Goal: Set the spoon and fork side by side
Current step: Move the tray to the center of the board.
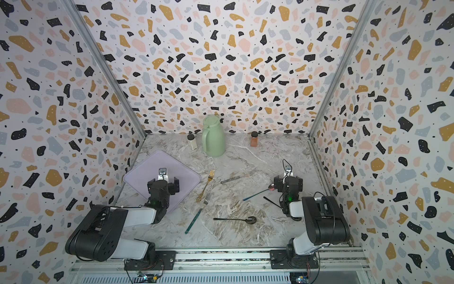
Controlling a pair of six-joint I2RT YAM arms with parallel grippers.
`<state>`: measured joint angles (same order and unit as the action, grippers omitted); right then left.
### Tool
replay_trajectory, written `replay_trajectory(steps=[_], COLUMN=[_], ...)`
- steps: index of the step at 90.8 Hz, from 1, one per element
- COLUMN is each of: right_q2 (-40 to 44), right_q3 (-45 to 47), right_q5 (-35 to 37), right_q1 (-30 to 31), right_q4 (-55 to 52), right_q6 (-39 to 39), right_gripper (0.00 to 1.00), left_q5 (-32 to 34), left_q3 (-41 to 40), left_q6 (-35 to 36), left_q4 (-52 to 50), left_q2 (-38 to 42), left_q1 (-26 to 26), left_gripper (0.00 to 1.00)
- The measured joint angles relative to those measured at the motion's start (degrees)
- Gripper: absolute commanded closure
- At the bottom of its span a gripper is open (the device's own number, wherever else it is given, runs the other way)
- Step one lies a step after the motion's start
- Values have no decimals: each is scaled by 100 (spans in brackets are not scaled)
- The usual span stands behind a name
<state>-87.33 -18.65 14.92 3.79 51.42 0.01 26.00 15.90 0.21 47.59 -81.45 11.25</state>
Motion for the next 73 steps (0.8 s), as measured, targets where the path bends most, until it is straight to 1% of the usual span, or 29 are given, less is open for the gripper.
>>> replay_trajectory(steps=[9, 13, 21, 27, 32, 39, 43, 52, 58, 61, 65, 73], right_q2=[269, 540, 1119, 1467, 1670, 1897, 1993, 2065, 2065, 2059, 2009, 1816], right_q3=[-9, -44, -354, -817, -1200, -1729, -2048, -2614, -2761, -2758, -2756, -2771], right_q5=[61, 83, 188, 369, 431, 433, 374, -101, -704, -1014, -1394, -1818], right_q1=[0, 0, 0, 0, 0, 0, 0, -13, -15, 2, 61, 313], right_q4=[-326, -610, -1451, -2223, -2750, -3541, -4089, -5051, -5399, -5495, -5696, -6087], right_q6=[9, 11, 140, 450, 721, 1204, 1600, 2337, 2699, 2820, 2953, 3027], right_gripper=[0, 0, 0, 0, 0, 0, 0, 0, 2, 4, 4, 4], left_q5=[-9, -4, 136, 492, 761, 903, 866, 555, 232, 74, -157, -623], left_q3=[2, 24, 299, 730, 1139, 1521, 1635, 1784, 1832, 1832, 1832, 1834], left_q6=[0, -4, -170, -774, -1412, -2116, -2387, -2765, -2892, -2931, -2940, -2927], left_q4=[-179, -448, -1342, -2181, -2944, -3703, -4050, -4826, -5287, -5493, -5755, -6172], left_q2=[192, 457, 1200, 1784, 2234, 2728, 2903, 2953, 2765, 2632, 2461, 2155], left_q1=[-2, 0, 4, 4, 7, 2, 4, 7, 15, 39, 81, 208], left_gripper=[0, 0, 0, 0, 0, 0, 0, 0, 0, 0, 0, 0])
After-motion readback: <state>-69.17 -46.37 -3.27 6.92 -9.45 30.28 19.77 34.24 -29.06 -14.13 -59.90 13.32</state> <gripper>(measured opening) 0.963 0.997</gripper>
